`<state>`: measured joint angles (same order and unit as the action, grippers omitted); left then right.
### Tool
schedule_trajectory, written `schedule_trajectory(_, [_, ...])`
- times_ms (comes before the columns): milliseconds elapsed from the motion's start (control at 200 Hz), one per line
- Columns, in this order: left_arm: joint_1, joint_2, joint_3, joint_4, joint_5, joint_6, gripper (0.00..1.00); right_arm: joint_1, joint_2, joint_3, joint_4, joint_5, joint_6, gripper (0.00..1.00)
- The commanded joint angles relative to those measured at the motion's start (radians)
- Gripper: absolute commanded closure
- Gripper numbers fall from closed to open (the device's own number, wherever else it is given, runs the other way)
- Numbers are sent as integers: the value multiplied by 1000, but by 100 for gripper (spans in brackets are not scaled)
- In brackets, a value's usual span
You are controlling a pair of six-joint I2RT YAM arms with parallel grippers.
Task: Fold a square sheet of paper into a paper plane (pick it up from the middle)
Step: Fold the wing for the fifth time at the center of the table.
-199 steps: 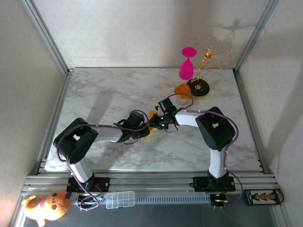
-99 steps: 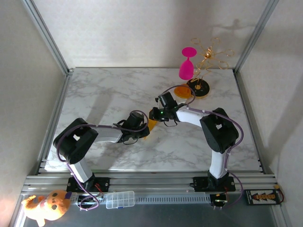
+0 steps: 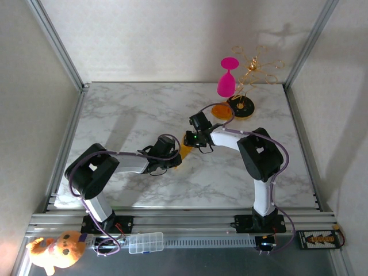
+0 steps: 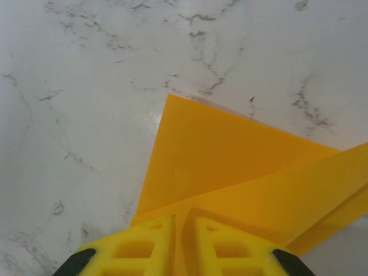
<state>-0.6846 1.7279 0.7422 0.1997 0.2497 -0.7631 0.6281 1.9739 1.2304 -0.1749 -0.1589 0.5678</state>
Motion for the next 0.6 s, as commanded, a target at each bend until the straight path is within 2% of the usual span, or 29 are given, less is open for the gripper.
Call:
schedule_trajectory(0, [-4, 33, -23, -115, 0, 11, 100, -10, 17, 26, -44, 62, 2, 83])
schedule_trajectory(325, [-5, 30, -37, -117, -16, -4, 100, -27, 23, -7, -39, 61, 30, 83])
schedule_trajectory(596, [-6, -8, -21, -109, -10, -10, 100, -46, 13, -119, 9, 31, 54, 83])
